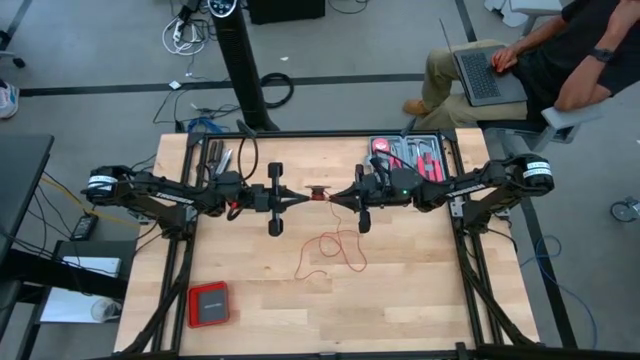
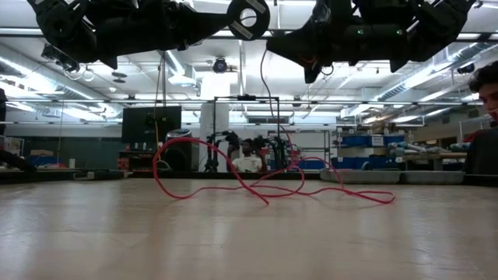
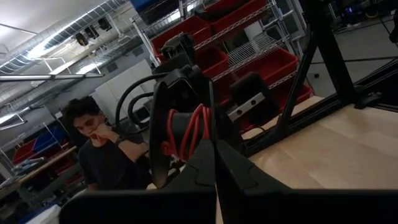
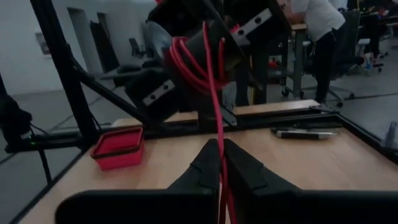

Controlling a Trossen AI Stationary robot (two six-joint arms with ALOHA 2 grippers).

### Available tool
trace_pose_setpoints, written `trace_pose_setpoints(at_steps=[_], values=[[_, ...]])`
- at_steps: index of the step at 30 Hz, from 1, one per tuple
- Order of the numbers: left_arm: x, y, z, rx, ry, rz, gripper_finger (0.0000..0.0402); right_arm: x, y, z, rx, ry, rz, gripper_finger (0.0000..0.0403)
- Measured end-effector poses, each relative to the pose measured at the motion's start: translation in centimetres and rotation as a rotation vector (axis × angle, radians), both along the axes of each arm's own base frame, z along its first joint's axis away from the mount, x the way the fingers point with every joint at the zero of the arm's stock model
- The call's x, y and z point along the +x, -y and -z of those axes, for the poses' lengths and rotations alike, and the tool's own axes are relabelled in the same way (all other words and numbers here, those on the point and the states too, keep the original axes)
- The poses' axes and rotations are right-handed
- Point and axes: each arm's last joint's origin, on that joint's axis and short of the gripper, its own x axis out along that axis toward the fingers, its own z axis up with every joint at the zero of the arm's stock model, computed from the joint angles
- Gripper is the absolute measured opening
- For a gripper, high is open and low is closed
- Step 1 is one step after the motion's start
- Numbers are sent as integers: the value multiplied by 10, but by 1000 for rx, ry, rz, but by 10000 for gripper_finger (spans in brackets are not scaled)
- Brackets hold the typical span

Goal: Coil cords
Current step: Coil the red cable wire onto the black spool

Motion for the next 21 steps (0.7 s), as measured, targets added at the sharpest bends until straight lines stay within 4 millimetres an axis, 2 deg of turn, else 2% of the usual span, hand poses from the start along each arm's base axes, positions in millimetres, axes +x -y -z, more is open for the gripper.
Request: trace_pose_setpoints(at_steps=[7,12,21], values=[[-1,4,-5,8,50,46,0,0,1,8,-34,-88,67,3],[-3,6,-10,-5,105,94,0,0,1,8,-59,-81,70,5],[-2,5,-7,-26,71,87,0,0,-3,4,-69,-44,38,44]])
